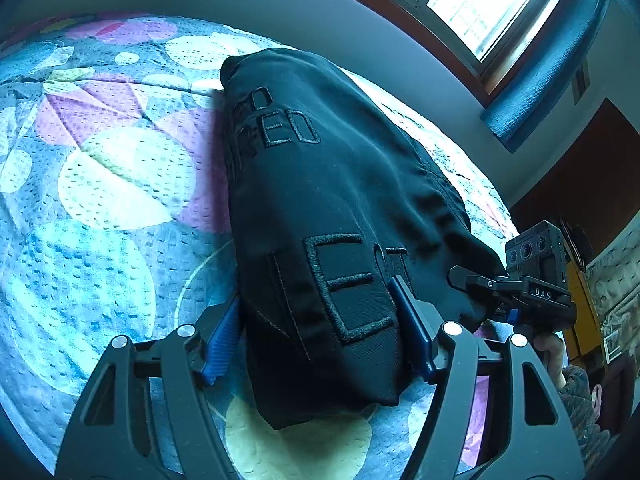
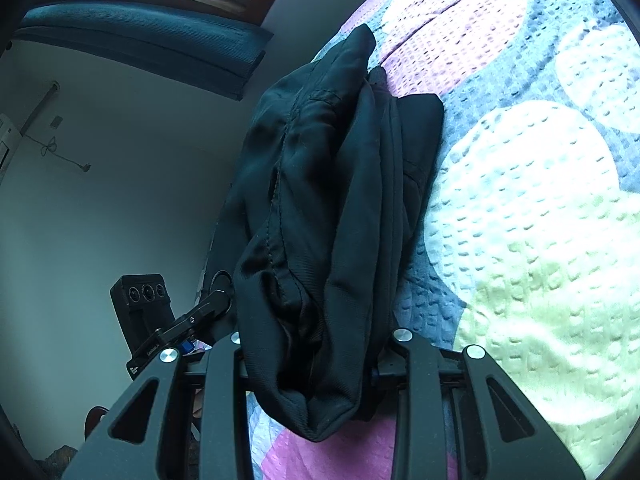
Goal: Fold small clothes
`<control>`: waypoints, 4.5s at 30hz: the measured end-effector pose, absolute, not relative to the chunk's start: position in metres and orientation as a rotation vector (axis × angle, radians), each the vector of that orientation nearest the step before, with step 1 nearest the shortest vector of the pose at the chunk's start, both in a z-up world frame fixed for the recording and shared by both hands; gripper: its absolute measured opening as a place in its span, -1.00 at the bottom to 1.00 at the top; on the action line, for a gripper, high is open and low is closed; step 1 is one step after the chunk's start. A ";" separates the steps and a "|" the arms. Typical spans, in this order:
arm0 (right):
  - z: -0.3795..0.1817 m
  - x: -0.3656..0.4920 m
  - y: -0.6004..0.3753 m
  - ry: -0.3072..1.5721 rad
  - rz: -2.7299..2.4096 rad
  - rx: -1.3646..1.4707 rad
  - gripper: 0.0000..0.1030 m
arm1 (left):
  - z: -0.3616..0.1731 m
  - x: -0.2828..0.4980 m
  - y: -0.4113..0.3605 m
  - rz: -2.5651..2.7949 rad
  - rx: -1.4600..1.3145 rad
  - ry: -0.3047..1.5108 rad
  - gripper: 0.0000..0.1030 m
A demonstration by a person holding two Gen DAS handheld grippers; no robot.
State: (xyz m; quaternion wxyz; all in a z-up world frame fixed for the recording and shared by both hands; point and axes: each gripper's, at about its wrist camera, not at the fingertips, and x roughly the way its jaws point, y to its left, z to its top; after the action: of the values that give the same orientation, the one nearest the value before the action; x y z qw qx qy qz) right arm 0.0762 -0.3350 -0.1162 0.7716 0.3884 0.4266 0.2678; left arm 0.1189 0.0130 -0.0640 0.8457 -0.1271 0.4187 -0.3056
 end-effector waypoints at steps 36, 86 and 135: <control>-0.112 0.065 -0.334 0.873 0.576 0.843 -0.24 | -0.056 0.086 0.009 -0.548 -0.133 0.765 0.76; -0.054 -0.015 -0.263 0.756 -0.055 0.120 0.65 | -0.033 0.034 0.023 -0.174 -0.031 0.592 0.95; -0.055 -0.016 -0.264 0.758 -0.050 0.138 0.65 | -0.029 0.029 0.014 -0.187 0.019 0.565 0.95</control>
State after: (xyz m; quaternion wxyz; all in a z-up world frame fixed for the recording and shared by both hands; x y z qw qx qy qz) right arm -0.0158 -0.2642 -0.0546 0.9265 0.0674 0.3694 -0.0246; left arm 0.0287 0.0137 -0.0291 0.9560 0.0096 0.2783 -0.0920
